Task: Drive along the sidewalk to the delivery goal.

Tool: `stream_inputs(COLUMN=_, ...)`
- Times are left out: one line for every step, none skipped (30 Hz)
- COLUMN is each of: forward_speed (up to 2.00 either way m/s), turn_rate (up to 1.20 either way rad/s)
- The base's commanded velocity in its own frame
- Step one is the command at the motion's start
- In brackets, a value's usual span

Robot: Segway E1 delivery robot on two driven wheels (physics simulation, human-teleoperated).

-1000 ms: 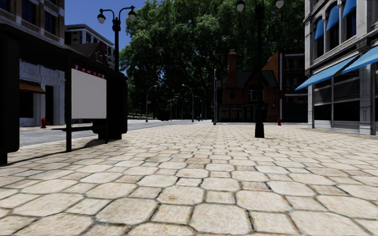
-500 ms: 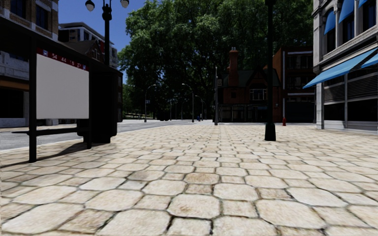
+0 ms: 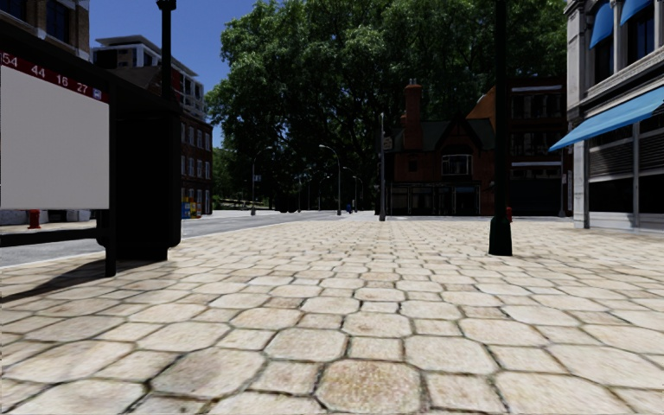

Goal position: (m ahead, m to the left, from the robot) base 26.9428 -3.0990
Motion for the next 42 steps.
stream_inputs(forward_speed=2.00, turn_rate=0.00)
stream_inputs(forward_speed=2.00, turn_rate=0.00)
stream_inputs(forward_speed=2.00, turn_rate=0.00)
stream_inputs(forward_speed=2.00, turn_rate=0.00)
stream_inputs(forward_speed=2.00, turn_rate=0.00)
stream_inputs(forward_speed=2.00, turn_rate=0.00)
stream_inputs(forward_speed=2.00, turn_rate=0.00)
stream_inputs(forward_speed=2.00, turn_rate=0.00)
stream_inputs(forward_speed=2.00, turn_rate=0.00)
stream_inputs(forward_speed=2.00, turn_rate=0.00)
stream_inputs(forward_speed=2.00, turn_rate=0.00)
stream_inputs(forward_speed=2.00, turn_rate=0.00)
stream_inputs(forward_speed=2.00, turn_rate=0.00)
stream_inputs(forward_speed=2.00, turn_rate=0.00)
stream_inputs(forward_speed=2.00, turn_rate=0.00)
stream_inputs(forward_speed=2.00, turn_rate=0.00)
stream_inputs(forward_speed=2.00, turn_rate=0.00)
stream_inputs(forward_speed=2.00, turn_rate=0.00)
stream_inputs(forward_speed=2.00, turn_rate=0.00)
stream_inputs(forward_speed=2.00, turn_rate=0.00)
stream_inputs(forward_speed=2.00, turn_rate=0.00)
stream_inputs(forward_speed=2.00, turn_rate=0.00)
stream_inputs(forward_speed=2.00, turn_rate=0.00)
stream_inputs(forward_speed=2.00, turn_rate=0.00)
stream_inputs(forward_speed=2.00, turn_rate=0.00)
stream_inputs(forward_speed=2.00, turn_rate=0.00)
stream_inputs(forward_speed=2.00, turn_rate=0.00)
stream_inputs(forward_speed=2.00, turn_rate=0.00)
stream_inputs(forward_speed=2.00, turn_rate=0.00)
stream_inputs(forward_speed=2.00, turn_rate=0.00)
stream_inputs(forward_speed=2.00, turn_rate=0.00)
stream_inputs(forward_speed=2.00, turn_rate=0.00)
stream_inputs(forward_speed=2.00, turn_rate=0.00)
stream_inputs(forward_speed=2.00, turn_rate=0.00)
stream_inputs(forward_speed=2.00, turn_rate=0.00)
stream_inputs(forward_speed=2.00, turn_rate=0.00)
stream_inputs(forward_speed=2.00, turn_rate=0.00)
stream_inputs(forward_speed=2.00, turn_rate=0.00)
stream_inputs(forward_speed=2.00, turn_rate=0.00)
stream_inputs(forward_speed=2.00, turn_rate=0.00)
stream_inputs(forward_speed=2.00, turn_rate=0.00)
stream_inputs(forward_speed=2.00, turn_rate=0.00)
